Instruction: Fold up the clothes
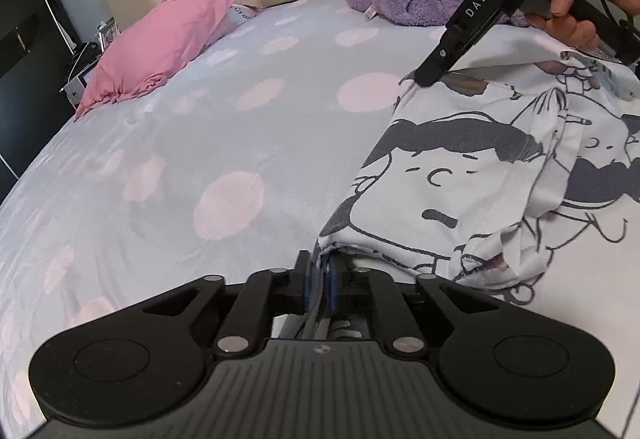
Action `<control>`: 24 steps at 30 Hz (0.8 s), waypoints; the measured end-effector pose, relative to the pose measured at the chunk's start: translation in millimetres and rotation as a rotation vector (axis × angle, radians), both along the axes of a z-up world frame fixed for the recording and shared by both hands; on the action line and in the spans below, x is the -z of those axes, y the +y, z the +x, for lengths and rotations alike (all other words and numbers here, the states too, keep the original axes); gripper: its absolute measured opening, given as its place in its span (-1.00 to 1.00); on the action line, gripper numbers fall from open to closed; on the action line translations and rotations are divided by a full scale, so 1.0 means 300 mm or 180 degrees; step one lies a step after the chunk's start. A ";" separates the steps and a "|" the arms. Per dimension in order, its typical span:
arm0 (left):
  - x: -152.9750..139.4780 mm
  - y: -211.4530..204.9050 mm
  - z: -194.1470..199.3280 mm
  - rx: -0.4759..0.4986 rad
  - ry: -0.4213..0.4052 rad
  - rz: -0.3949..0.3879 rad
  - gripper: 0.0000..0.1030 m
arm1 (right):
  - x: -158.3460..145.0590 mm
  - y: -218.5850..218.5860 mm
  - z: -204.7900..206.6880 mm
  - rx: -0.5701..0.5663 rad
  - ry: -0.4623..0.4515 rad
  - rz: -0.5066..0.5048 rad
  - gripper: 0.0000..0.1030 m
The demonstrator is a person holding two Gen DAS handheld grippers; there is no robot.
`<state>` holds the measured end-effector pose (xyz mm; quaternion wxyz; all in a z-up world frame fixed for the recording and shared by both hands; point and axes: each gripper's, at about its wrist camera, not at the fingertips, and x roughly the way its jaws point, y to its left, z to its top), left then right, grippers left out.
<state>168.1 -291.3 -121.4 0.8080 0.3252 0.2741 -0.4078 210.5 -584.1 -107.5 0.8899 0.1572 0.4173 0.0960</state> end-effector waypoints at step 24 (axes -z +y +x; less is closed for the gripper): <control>-0.012 -0.119 -0.284 0.0323 0.0242 0.0108 -0.64 | 0.001 0.131 -0.348 -0.0394 0.0128 -0.0484 -0.98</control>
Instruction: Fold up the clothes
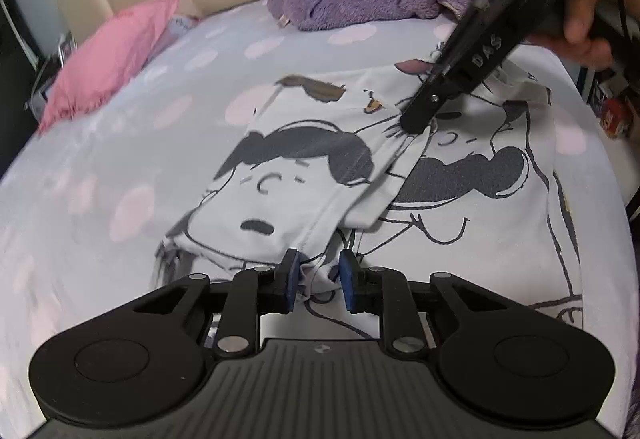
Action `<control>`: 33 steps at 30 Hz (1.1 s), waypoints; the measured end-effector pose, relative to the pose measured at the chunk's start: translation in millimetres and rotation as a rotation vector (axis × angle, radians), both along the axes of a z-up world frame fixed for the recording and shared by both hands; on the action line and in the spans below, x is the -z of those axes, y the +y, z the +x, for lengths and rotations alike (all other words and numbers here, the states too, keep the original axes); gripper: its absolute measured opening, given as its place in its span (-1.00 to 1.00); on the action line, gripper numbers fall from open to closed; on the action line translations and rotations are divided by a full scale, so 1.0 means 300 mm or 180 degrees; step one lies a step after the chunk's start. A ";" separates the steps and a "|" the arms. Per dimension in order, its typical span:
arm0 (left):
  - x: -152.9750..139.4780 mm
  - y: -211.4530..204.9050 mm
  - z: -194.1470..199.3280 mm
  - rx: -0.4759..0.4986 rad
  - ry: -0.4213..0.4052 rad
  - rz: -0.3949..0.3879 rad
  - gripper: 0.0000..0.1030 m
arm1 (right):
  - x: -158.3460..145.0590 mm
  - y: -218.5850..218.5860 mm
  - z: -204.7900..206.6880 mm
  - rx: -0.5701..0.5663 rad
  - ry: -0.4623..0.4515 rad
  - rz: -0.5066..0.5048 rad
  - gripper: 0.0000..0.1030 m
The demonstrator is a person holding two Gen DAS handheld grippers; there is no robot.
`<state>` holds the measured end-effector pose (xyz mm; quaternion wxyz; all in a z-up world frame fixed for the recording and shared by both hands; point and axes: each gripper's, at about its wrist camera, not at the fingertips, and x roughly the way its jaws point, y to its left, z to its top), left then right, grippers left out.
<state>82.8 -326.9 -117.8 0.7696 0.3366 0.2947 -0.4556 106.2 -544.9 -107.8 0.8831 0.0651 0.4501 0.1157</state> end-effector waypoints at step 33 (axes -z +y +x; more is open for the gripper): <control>-0.219 0.335 -0.080 -0.0947 0.0174 -0.0553 -0.21 | -0.010 -0.158 0.011 0.0909 0.0310 0.0754 -0.75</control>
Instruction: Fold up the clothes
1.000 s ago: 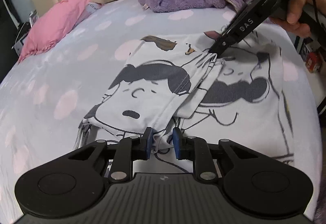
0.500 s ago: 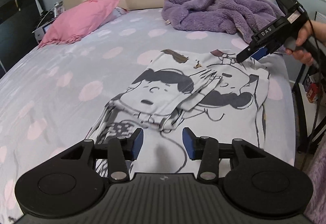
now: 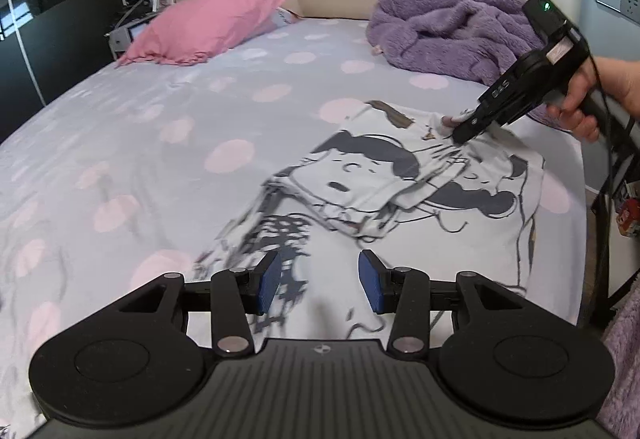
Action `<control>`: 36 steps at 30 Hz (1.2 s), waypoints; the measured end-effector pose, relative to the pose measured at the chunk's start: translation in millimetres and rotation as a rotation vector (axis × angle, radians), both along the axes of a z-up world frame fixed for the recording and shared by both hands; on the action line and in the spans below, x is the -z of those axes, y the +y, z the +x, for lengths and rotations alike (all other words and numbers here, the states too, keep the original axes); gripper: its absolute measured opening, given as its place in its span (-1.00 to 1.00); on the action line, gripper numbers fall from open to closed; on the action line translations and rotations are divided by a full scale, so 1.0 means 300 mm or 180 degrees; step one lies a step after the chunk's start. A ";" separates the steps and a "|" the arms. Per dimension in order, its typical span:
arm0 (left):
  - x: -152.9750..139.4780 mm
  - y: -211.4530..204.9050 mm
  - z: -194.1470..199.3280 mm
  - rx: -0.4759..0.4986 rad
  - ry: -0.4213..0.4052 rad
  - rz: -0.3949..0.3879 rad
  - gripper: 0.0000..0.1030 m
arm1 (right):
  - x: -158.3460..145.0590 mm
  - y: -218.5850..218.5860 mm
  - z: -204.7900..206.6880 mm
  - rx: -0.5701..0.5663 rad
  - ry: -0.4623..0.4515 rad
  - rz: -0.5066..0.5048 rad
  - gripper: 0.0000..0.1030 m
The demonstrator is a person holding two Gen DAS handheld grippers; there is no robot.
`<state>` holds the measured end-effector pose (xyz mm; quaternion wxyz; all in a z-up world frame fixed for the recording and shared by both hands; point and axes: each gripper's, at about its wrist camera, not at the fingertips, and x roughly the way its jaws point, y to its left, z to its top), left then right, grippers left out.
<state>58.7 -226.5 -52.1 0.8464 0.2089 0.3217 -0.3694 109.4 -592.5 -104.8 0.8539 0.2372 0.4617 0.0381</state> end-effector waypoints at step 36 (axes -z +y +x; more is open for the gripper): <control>-0.109 0.760 -0.110 -0.0758 0.0152 0.0113 -0.20 | -0.244 1.271 0.064 -0.1730 0.0171 -0.0163 -0.53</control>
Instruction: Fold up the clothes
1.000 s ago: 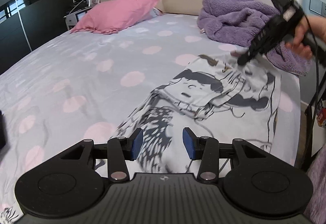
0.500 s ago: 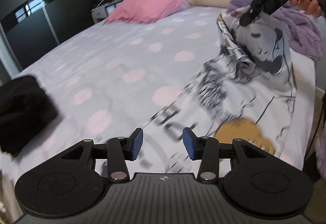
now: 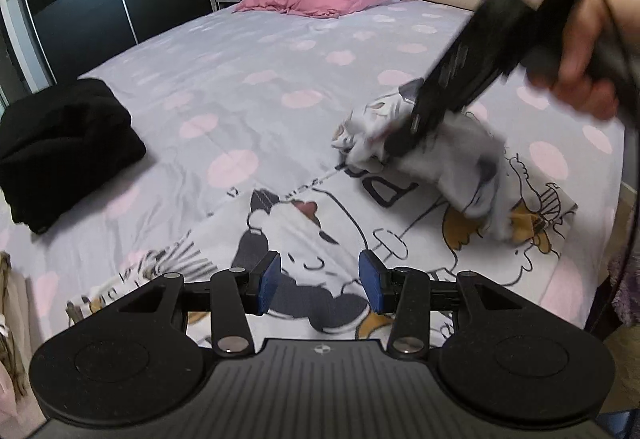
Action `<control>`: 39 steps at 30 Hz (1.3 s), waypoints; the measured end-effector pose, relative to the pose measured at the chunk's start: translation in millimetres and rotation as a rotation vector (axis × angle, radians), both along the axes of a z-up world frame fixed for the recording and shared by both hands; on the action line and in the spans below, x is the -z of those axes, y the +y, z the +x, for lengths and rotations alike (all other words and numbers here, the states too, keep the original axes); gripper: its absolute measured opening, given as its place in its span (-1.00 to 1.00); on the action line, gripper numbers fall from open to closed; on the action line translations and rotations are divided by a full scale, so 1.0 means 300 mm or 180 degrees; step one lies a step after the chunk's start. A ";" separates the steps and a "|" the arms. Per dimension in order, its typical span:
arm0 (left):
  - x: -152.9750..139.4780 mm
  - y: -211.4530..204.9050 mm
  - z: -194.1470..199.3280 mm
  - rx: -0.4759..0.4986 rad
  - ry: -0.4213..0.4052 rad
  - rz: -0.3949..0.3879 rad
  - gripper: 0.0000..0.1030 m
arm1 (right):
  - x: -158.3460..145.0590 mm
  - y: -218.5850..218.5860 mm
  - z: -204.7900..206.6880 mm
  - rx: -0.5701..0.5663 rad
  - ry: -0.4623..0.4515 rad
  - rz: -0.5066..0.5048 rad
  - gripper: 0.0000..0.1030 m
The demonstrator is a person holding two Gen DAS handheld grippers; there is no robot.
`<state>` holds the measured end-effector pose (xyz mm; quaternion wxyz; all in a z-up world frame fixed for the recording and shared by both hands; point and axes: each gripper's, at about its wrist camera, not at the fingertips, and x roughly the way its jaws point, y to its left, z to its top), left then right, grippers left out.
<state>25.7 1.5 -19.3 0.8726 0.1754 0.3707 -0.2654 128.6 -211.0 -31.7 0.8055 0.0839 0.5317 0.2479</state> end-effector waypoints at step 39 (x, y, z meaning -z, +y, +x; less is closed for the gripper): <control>0.232 -0.379 -0.022 0.1622 -0.0426 0.0662 -0.63 | 0.177 -0.320 -0.521 -0.1132 -0.1052 -0.1692 -0.14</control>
